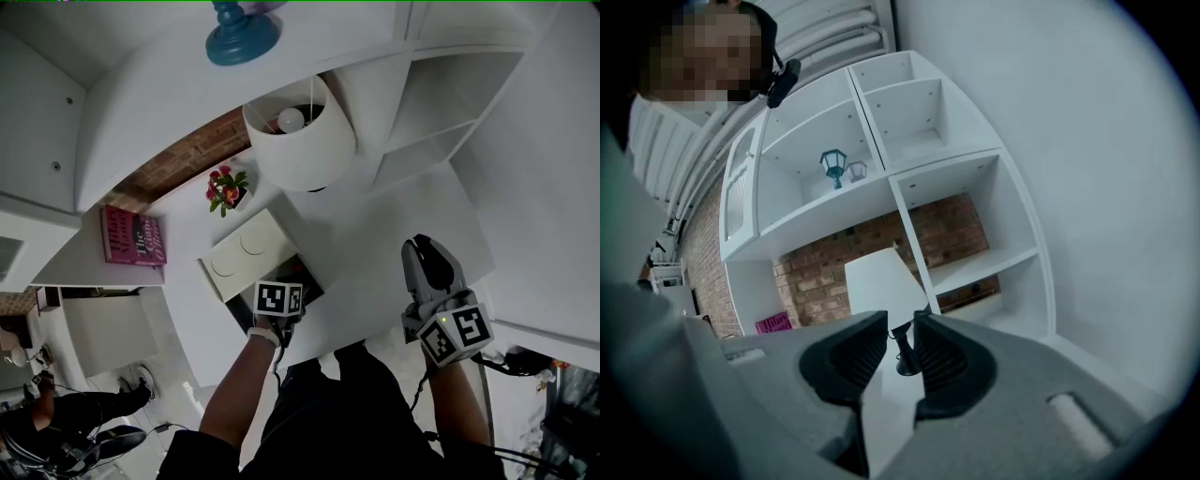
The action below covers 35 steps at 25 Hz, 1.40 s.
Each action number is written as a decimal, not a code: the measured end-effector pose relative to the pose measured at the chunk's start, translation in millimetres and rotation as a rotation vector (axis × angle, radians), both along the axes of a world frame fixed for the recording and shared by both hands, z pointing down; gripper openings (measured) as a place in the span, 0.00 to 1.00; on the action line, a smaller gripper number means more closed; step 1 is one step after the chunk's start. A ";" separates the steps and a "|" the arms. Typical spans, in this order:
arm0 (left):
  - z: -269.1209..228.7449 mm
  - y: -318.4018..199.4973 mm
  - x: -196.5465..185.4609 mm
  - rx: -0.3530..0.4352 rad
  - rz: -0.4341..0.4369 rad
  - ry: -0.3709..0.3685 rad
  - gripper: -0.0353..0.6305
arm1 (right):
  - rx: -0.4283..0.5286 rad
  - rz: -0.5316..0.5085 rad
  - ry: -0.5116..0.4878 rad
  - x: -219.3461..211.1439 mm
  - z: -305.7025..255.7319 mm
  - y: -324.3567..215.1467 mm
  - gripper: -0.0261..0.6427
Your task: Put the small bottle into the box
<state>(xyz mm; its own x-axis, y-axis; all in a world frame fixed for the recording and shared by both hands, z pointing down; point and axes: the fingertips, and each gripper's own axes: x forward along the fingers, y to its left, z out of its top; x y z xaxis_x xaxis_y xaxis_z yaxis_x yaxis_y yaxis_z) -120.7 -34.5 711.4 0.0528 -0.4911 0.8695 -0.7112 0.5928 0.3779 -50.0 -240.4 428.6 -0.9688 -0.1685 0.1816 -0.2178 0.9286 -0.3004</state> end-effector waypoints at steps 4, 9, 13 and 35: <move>-0.3 1.3 0.1 0.022 0.004 0.003 0.38 | 0.005 -0.003 0.000 -3.6 -2.1 4.7 0.17; -13.4 9.7 -4.6 0.030 0.023 -0.048 0.38 | 0.014 -0.004 -0.003 -8.3 -6.8 14.4 0.17; -45.0 14.4 -2.9 0.078 0.074 -0.109 0.38 | 0.024 -0.014 -0.011 -14.2 -13.8 28.5 0.17; -414.2 83.1 -76.6 0.781 0.010 -0.955 0.37 | 0.268 -0.088 -0.193 -56.8 -132.0 149.7 0.15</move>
